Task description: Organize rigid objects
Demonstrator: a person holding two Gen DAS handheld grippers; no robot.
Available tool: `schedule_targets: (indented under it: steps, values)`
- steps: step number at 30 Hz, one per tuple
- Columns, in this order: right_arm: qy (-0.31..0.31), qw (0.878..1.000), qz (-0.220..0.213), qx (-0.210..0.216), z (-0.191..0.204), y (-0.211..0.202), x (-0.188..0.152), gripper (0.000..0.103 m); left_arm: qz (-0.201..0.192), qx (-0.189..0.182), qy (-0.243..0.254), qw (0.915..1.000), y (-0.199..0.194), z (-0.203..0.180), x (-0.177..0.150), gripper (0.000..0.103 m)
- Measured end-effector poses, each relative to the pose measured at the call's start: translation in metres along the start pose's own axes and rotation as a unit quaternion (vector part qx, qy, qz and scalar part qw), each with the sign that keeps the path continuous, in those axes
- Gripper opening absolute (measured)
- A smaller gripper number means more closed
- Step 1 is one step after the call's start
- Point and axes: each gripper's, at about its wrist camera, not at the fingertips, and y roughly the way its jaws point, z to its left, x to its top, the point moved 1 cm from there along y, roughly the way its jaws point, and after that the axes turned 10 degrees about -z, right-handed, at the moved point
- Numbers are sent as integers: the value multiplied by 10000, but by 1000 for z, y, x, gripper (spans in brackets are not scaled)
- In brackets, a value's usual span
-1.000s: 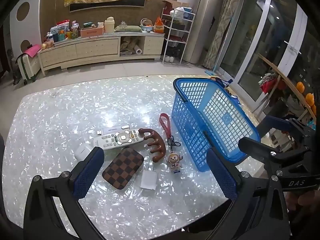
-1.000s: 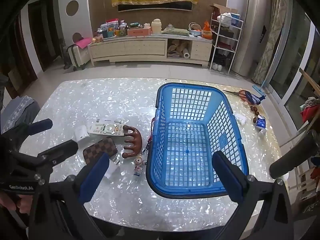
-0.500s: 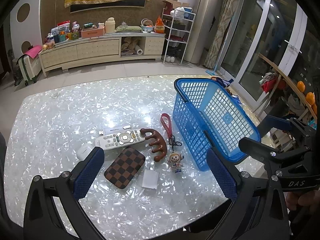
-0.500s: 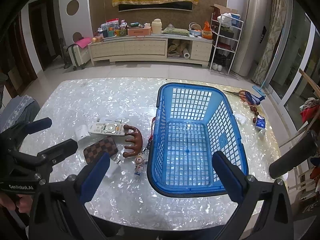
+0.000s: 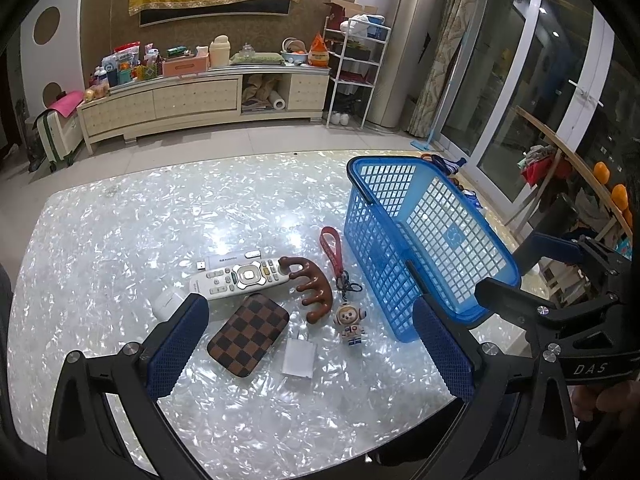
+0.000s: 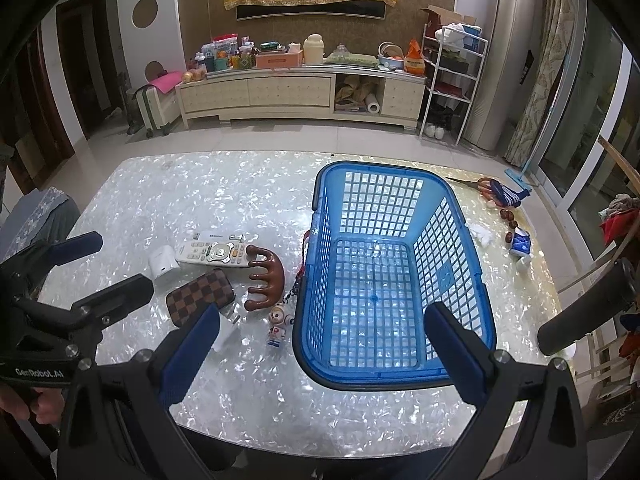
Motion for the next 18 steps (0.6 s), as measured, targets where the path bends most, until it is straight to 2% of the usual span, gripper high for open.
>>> schedule_targets:
  steps: [18]
  values:
    - [101,9998,191,22,-10,7,-4,103,168,-40,-5,9999,16,-1,-5,102]
